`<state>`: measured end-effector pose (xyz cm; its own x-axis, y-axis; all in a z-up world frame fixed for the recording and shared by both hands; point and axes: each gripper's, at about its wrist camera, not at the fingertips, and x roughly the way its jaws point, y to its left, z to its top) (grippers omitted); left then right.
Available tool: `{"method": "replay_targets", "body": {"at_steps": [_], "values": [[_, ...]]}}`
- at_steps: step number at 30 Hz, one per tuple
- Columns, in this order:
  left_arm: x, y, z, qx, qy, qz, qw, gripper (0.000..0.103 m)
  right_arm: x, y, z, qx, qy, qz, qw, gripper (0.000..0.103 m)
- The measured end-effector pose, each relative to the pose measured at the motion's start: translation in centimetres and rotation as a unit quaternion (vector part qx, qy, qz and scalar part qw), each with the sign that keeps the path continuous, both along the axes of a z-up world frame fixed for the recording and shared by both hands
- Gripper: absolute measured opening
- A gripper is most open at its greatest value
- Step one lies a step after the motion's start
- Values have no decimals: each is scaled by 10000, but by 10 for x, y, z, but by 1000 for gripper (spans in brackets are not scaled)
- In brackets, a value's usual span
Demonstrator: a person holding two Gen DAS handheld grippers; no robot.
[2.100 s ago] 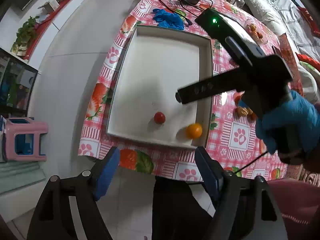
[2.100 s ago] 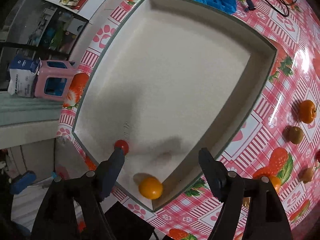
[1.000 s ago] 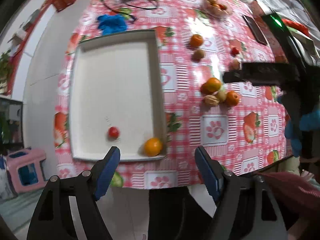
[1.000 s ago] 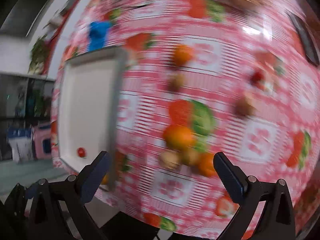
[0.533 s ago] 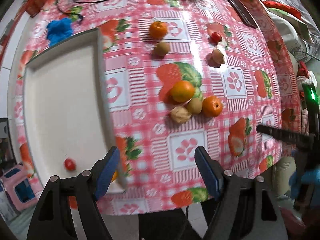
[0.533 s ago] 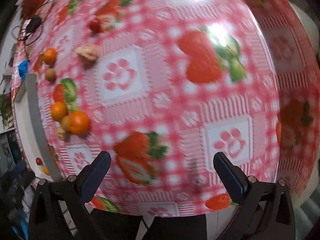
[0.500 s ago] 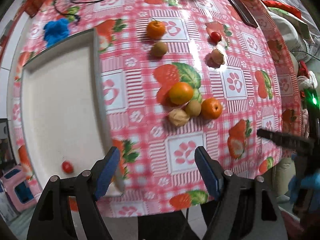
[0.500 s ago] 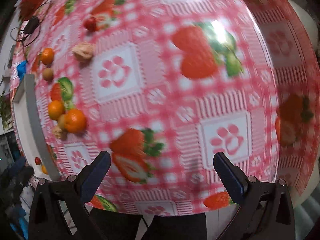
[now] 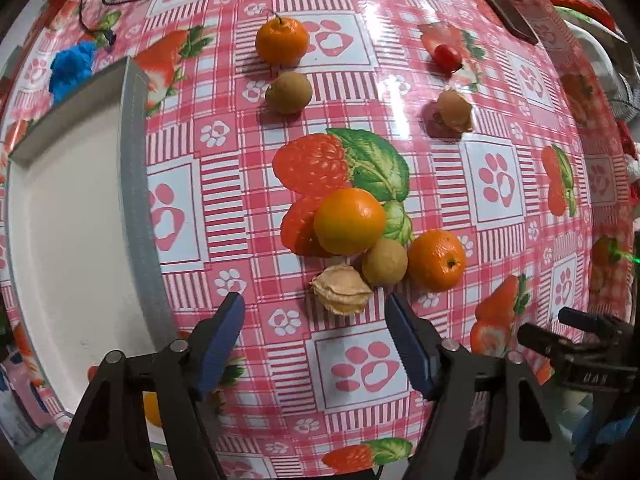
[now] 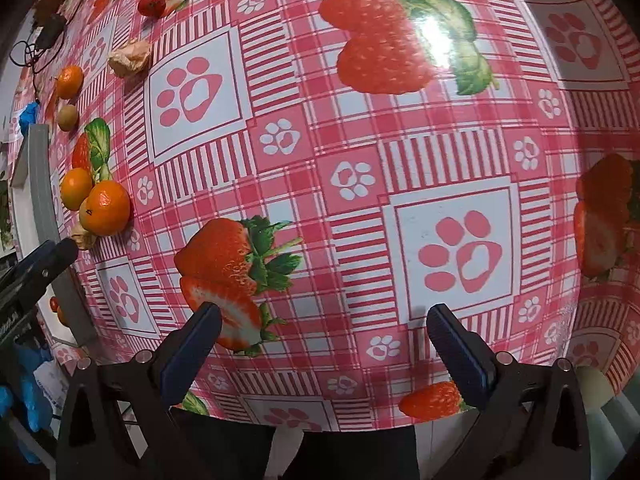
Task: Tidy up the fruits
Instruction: 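Move both open tools back toward the remaining fruits, then grasp the papery physalis with the left tool while the right tool grasps the beige round fruit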
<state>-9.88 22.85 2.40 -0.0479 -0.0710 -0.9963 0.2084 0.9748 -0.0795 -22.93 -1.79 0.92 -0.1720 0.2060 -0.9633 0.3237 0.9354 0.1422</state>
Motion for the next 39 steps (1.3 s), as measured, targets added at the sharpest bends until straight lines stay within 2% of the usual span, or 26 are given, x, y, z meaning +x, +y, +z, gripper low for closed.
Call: {"method": "replay_targets", "body": {"at_steps": [2, 9, 13, 18, 26, 34, 35, 36, 37, 39], "values": [[2, -1, -5, 8, 54, 14, 10000, 64, 2, 4, -3, 5, 6, 42, 10000, 103], [0, -3, -25, 75, 178, 10, 9998, 47, 15, 23, -19, 10, 26, 113, 9999, 103], [1, -7, -27, 115, 72, -63, 9999, 35, 25, 29, -21, 38, -41, 193, 9998, 103], [0, -17, -31, 120, 46, -77, 9999, 34, 49, 39, -10, 63, -268, 328, 9991, 103], [0, -23, -25, 165, 21, -67, 9998, 34, 128, 71, 8, 52, -840, 811, 9931, 103], [-2, -23, -25, 168, 8, -2, 9999, 34, 188, 109, 2, -168, -1162, 1369, 9836, 103], [-3, -23, -24, 161, 8, 11, 9999, 34, 192, 112, 0, -207, -1187, 1439, 9822, 101], [-3, -22, -24, 149, 8, 35, 9999, 34, 198, 119, 2, -231, -1200, 1478, 9814, 85], [-2, -21, -24, 131, 12, 60, 9999, 34, 200, 122, 2, -243, -1195, 1507, 9810, 75], [-3, -18, -23, 94, 12, 87, 9999, 34, 203, 126, 0, -413, -1178, 1582, 9795, 64]]}}
